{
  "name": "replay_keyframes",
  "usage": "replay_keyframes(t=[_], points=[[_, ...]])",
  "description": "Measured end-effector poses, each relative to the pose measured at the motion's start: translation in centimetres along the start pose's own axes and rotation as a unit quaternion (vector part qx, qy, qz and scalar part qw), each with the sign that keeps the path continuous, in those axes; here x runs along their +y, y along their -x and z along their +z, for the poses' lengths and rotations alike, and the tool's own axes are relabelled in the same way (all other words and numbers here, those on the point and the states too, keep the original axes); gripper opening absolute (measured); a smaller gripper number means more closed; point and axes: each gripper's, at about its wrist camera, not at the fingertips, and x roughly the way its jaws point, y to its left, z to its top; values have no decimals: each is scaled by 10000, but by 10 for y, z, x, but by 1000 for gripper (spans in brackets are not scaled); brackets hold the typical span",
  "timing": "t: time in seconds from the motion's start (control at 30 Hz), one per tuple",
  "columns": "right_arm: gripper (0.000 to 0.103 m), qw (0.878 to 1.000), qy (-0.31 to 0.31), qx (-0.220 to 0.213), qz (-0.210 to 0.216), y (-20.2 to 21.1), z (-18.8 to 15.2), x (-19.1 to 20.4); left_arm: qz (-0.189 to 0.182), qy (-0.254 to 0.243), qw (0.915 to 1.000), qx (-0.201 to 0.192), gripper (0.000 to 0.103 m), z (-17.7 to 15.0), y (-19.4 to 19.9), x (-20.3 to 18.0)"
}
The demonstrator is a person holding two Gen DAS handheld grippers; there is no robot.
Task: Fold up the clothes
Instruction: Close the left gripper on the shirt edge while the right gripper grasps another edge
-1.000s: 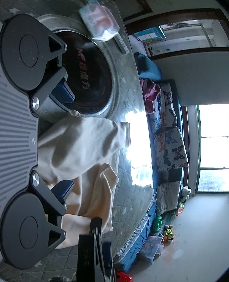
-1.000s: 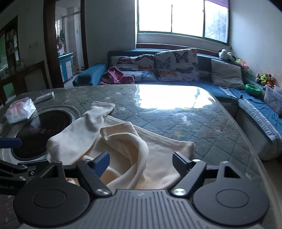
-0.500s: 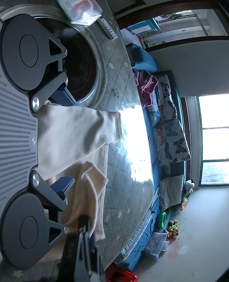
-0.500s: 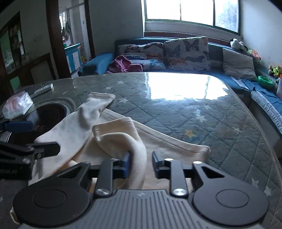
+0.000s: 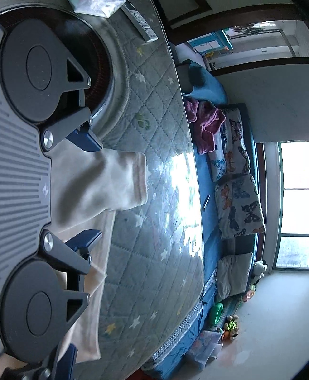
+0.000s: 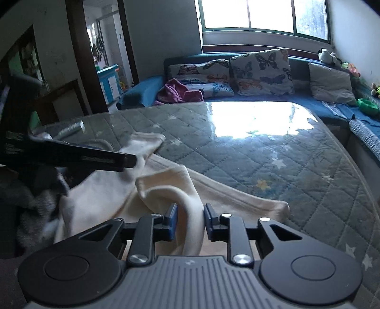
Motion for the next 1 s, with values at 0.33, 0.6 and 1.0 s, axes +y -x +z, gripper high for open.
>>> replay_keyframes(t=[0.33, 0.6, 1.0], points=[[28, 9995, -227, 143, 174, -28, 22, -9, 40, -105, 9998, 167, 52, -6, -27, 2], [28, 9983, -34, 542, 201, -64, 29, -1, 11, 14, 10000, 93, 23, -5, -22, 14], [5, 9989, 170, 402, 145, -73, 30, 9, -30, 16, 10000, -6, 12, -7, -13, 18]])
